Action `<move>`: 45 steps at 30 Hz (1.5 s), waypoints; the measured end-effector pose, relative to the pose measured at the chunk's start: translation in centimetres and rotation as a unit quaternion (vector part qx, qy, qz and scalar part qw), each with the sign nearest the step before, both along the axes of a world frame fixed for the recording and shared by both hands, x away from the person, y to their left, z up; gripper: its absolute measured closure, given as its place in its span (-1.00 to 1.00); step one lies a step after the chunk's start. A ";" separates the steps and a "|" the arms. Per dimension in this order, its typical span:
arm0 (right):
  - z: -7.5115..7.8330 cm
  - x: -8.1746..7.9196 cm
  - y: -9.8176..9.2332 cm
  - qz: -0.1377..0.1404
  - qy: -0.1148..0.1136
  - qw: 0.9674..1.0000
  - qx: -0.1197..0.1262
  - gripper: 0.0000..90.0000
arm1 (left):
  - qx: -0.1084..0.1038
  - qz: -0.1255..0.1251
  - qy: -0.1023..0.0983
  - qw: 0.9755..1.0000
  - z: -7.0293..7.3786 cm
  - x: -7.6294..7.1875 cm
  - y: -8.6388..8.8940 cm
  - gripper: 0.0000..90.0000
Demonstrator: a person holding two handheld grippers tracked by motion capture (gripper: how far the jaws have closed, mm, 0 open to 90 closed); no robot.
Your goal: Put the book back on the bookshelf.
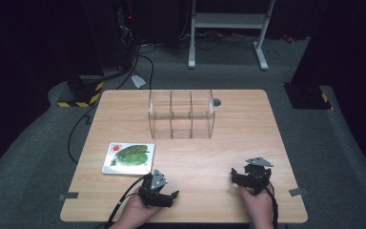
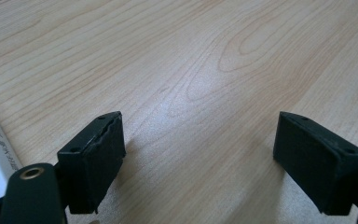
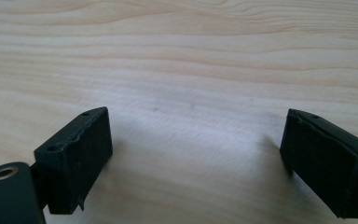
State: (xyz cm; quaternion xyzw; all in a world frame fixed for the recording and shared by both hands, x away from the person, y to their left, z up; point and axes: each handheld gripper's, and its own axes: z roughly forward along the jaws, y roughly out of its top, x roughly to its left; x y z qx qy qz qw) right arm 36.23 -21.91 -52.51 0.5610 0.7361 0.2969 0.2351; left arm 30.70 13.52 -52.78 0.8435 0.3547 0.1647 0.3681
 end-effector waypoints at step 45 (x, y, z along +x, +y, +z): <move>0.0 -0.2 0.2 0.009 0.001 1.000 0.002 -0.80 | -0.044 0.017 -0.017 0.999 1.9 0.3 3.1 -0.35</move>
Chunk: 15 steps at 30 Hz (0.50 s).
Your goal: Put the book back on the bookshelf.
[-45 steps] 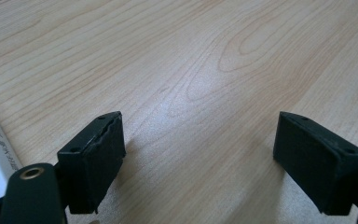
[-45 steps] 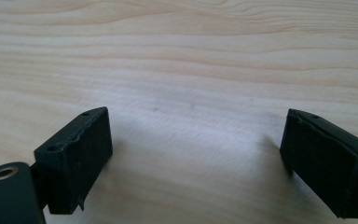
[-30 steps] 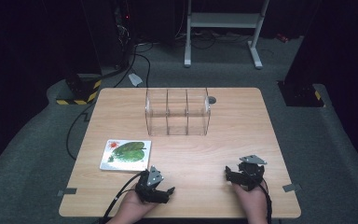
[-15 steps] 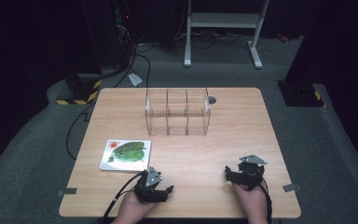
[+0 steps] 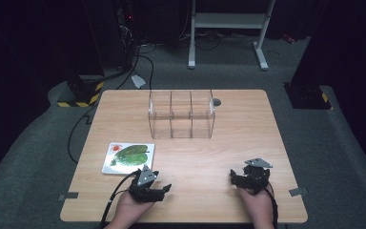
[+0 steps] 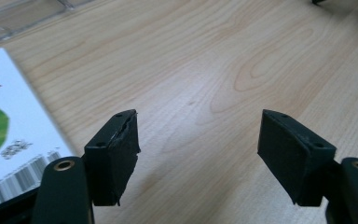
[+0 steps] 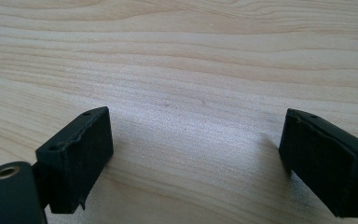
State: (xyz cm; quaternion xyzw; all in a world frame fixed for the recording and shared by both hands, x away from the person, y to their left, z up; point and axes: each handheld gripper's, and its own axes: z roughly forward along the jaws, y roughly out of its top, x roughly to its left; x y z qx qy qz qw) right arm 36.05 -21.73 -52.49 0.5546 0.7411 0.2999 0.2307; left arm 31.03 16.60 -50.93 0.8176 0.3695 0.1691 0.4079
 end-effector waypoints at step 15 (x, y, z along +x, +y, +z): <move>0.0 0.0 0.0 0.000 0.000 1.000 0.000 -0.80 | -0.014 0.049 -0.005 0.999 0.7 1.5 4.8 -0.32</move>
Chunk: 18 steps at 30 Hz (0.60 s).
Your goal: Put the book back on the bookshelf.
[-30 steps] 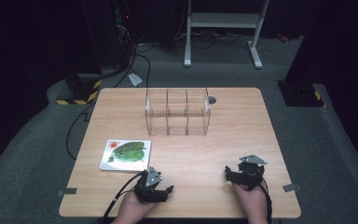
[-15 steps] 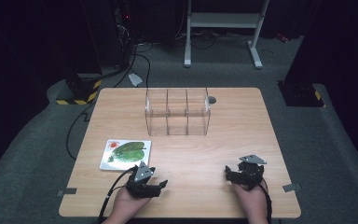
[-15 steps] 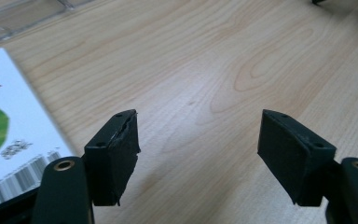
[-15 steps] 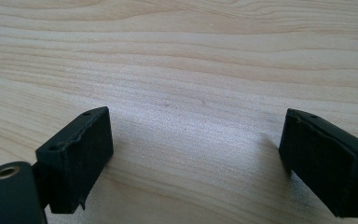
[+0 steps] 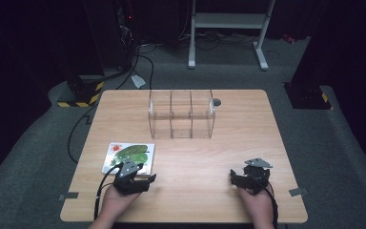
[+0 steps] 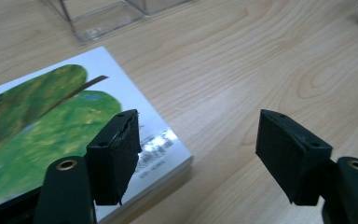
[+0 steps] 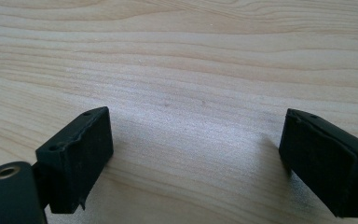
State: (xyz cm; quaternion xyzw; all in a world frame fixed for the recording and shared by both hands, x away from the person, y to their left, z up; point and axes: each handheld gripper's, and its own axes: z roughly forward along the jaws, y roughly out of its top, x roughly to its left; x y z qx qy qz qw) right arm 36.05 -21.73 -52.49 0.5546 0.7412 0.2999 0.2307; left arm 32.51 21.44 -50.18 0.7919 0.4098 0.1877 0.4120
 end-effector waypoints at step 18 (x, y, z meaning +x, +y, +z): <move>0.0 0.0 0.0 0.000 0.000 1.000 0.000 -0.79 | -0.001 0.085 0.012 0.996 0.1 1.7 5.9 -0.27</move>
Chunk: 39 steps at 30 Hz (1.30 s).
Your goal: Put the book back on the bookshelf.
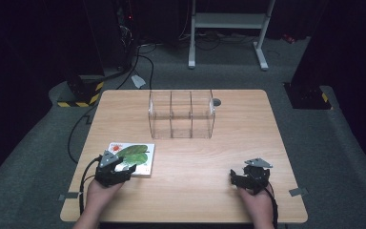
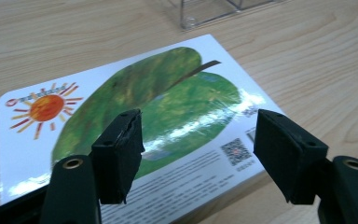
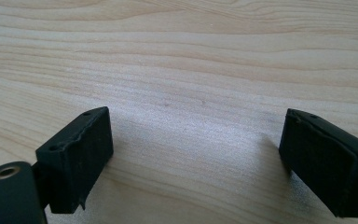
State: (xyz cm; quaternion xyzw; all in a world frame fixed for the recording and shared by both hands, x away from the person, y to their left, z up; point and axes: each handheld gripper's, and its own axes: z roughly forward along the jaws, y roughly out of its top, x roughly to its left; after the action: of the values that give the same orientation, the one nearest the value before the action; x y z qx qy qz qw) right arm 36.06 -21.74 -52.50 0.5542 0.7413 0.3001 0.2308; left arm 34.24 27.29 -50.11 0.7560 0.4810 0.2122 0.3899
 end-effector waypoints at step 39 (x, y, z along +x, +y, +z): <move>0.0 0.0 0.0 0.001 -0.001 1.000 0.000 -0.78 | -0.019 0.101 0.043 0.994 -2.2 1.7 6.0 -0.37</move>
State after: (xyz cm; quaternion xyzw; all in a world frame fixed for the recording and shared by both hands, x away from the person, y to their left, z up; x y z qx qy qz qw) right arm 36.02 -21.72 -52.49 0.5530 0.7417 0.3013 0.2309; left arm 35.98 33.26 -52.28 0.7046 0.5748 0.2088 0.3600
